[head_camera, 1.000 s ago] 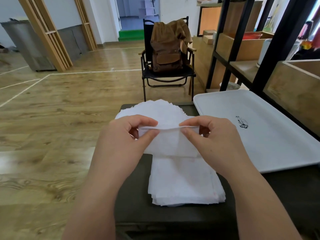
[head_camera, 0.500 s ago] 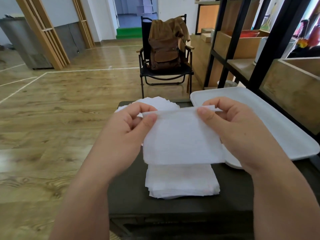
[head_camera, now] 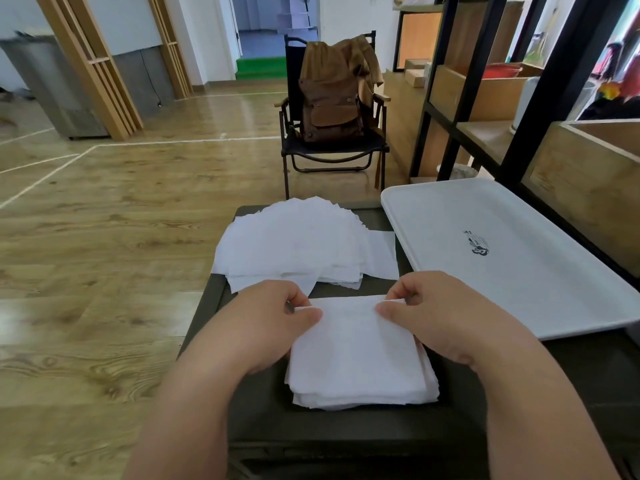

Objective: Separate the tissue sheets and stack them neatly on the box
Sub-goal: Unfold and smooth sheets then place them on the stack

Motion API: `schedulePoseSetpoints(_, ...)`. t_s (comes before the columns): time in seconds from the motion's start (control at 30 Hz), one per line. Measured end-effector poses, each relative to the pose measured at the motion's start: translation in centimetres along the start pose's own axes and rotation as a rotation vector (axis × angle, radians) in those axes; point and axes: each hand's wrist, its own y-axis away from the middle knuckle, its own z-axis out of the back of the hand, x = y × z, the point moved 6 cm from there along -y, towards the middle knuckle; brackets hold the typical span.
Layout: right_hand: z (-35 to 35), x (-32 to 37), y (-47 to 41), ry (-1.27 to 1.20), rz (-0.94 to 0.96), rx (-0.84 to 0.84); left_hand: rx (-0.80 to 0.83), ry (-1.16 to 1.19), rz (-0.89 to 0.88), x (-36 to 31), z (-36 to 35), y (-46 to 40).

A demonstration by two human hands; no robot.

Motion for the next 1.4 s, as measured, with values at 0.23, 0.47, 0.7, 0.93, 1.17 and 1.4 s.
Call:
schedulePoseSetpoints(0.23, 0.6, -0.7, -0.3, 0.044, -0.037, -0.133, -0.368, 0.021, -0.128, -1.2, 1.8, -0.7)
schedulePoseSetpoints(0.47, 1.4, -0.4, -0.4, -0.114, 0.050, -0.290, -0.235, -0.274, -0.258, -2.0, -0.4, -7.0)
schedulePoseSetpoints(0.7, 1.1, -0.2, -0.8, -0.177, 0.079, -0.268, -0.244, -0.288, -0.285, -0.6, -1.0, -7.5)
schedulePoseSetpoints(0.93, 0.8, 0.0, -0.7, -0.199, 0.090, -0.257, -0.411, -0.189, -0.349, -1.4, 0.4, -6.3)
schedulePoseSetpoints(1.17, 1.2, 0.0, -0.5, -0.210, 0.075, -0.271, -0.388, -0.140, -0.373, -1.7, 0.5, -5.8)
schedulePoseSetpoints(1.4, 1.0, 0.1, -0.7, -0.217, 0.104, -0.274, -0.451, -0.013, -0.366, -1.8, 1.3, -5.0)
